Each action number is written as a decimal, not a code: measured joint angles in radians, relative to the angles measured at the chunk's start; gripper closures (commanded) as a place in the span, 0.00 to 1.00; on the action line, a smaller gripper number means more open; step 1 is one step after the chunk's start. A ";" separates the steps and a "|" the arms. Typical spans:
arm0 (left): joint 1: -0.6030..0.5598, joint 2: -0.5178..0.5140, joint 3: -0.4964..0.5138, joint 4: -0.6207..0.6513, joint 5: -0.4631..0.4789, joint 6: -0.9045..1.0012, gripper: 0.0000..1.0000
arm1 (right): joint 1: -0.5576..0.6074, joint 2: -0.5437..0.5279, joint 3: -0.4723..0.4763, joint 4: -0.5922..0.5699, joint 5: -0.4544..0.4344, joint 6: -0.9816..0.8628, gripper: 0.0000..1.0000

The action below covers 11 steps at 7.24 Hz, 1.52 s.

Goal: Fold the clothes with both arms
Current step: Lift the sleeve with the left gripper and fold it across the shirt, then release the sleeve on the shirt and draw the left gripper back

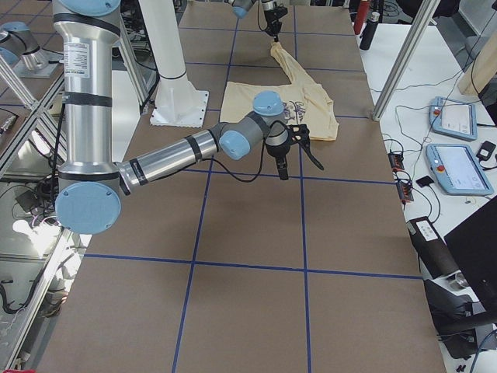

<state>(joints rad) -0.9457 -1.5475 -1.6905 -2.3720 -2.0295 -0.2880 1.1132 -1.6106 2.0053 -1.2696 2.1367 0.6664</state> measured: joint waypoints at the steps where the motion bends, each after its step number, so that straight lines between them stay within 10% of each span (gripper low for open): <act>1: -0.013 -0.132 -0.004 0.155 0.001 0.014 1.00 | 0.000 0.001 0.000 0.000 0.000 0.002 0.00; 7: 0.034 -0.833 0.057 0.852 0.009 -0.122 1.00 | 0.000 0.003 -0.001 -0.001 0.000 0.010 0.00; 11: 0.242 -1.239 0.510 0.859 0.168 -0.439 1.00 | -0.001 0.007 0.000 0.000 0.002 0.012 0.00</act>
<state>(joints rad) -0.7036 -2.7864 -1.1804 -1.5132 -1.8619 -0.7268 1.1122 -1.6039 2.0056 -1.2699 2.1383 0.6784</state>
